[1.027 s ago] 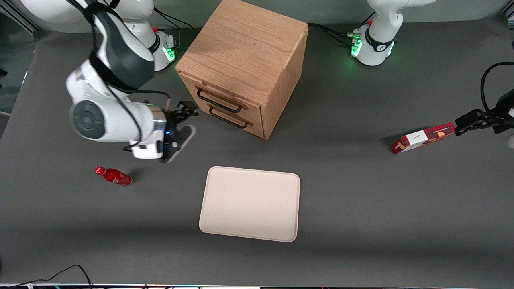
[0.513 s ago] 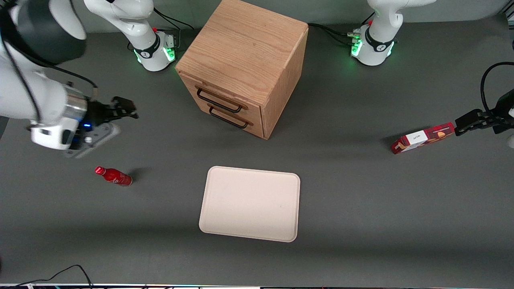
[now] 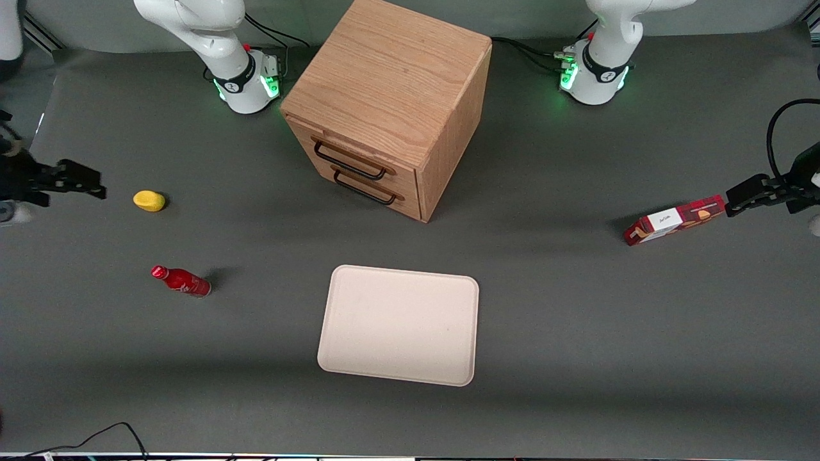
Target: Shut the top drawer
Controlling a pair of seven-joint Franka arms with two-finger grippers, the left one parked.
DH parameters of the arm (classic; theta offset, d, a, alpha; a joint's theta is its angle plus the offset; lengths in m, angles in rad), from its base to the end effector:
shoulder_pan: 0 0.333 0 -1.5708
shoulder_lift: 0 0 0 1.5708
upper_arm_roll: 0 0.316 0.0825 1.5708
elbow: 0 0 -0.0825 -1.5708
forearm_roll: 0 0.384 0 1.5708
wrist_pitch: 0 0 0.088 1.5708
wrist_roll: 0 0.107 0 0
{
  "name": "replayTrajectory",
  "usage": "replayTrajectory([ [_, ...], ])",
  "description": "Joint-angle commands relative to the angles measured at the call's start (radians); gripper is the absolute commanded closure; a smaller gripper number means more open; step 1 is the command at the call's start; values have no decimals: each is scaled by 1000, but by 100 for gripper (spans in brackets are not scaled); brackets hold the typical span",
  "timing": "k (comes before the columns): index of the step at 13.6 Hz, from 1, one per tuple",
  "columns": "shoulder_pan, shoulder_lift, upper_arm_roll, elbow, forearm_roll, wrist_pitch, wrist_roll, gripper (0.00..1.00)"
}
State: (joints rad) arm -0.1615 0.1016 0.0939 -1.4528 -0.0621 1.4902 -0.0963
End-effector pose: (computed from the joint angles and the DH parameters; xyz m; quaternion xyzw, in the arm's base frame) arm 0.5755 -0.0490 0.6158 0.9991 0.0127 -0.0339 0.0235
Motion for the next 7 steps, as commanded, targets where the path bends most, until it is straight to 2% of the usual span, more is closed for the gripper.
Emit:
replayTrajectory([
  [1,25,-19,-45,-24,-18,102,137,0],
  [7,34,-42,-62,-60,28,140,173,0],
])
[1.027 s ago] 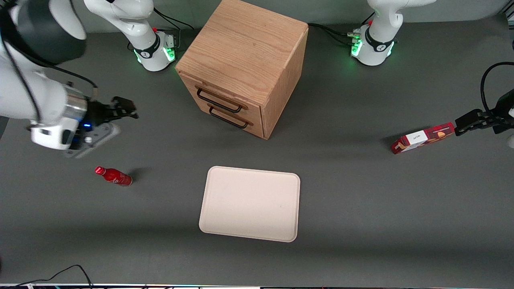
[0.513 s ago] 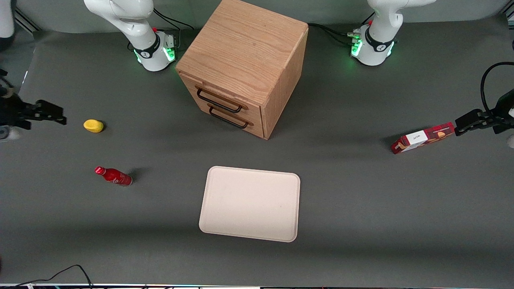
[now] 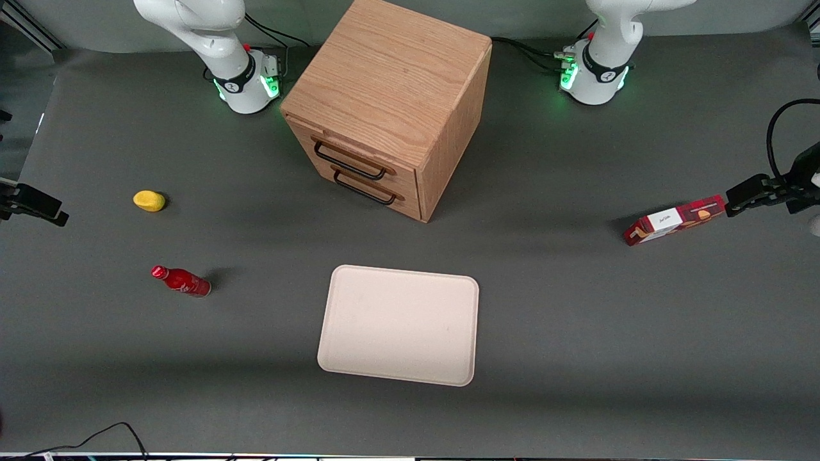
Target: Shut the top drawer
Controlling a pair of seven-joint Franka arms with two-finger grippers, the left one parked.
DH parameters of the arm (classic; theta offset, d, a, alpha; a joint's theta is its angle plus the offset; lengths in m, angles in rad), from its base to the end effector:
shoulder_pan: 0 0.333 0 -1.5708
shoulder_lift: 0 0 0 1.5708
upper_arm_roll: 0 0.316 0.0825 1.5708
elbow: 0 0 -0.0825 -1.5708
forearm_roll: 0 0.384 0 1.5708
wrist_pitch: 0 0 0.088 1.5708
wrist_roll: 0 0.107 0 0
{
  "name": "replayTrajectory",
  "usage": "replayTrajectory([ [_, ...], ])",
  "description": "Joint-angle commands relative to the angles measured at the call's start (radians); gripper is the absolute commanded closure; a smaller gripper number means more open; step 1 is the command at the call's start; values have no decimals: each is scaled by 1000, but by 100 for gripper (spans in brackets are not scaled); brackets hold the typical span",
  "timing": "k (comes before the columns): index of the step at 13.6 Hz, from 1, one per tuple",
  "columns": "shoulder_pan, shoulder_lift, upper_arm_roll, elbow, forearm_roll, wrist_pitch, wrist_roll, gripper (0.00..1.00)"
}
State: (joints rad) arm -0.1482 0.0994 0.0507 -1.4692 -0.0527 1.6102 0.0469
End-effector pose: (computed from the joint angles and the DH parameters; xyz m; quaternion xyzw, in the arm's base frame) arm 0.5861 -0.0644 0.6195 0.9969 -0.0718 0.0202 0.0243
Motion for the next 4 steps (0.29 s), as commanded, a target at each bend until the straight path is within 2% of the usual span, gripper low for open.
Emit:
replayTrajectory([
  [1,21,-43,-19,-43,19,20,28,0],
  [4,21,-43,-25,-45,20,19,30,0],
])
